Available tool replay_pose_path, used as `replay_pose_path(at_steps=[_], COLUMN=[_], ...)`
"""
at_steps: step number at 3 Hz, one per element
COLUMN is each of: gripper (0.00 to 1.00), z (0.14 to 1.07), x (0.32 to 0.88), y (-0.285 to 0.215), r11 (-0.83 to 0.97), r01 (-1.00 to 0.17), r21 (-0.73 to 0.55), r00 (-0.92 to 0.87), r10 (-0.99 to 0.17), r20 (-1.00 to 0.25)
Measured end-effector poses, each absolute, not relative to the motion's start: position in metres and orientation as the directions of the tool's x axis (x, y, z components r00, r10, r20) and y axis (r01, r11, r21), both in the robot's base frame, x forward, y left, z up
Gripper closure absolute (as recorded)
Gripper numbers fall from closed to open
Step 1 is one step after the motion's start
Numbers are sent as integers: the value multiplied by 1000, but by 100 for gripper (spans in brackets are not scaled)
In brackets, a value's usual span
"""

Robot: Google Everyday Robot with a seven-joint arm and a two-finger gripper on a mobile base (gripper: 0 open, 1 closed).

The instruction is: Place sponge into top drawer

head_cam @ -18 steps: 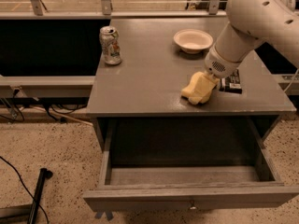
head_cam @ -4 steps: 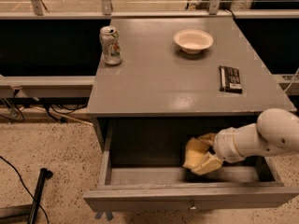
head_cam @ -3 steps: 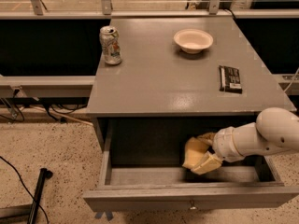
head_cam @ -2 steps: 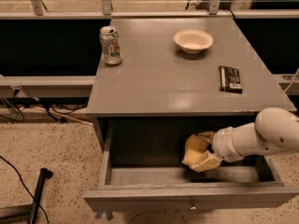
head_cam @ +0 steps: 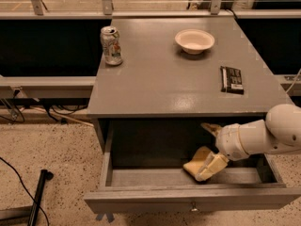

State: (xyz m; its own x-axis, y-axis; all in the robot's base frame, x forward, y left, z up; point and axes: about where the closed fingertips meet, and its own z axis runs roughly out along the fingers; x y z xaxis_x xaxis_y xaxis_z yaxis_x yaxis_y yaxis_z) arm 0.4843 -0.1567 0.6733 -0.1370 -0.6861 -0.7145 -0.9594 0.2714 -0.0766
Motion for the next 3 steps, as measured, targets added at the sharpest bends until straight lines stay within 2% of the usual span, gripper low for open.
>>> replay_pose_path(at_steps=[1,3], gripper=[0,0], z=[674,710], x=[483,449], y=[-158,-200], r11=[271,299], r01=[-960,-954], r21=[-75,-32], r00=[-137,-163], r10=[-685,-603], r20=[-716,-781])
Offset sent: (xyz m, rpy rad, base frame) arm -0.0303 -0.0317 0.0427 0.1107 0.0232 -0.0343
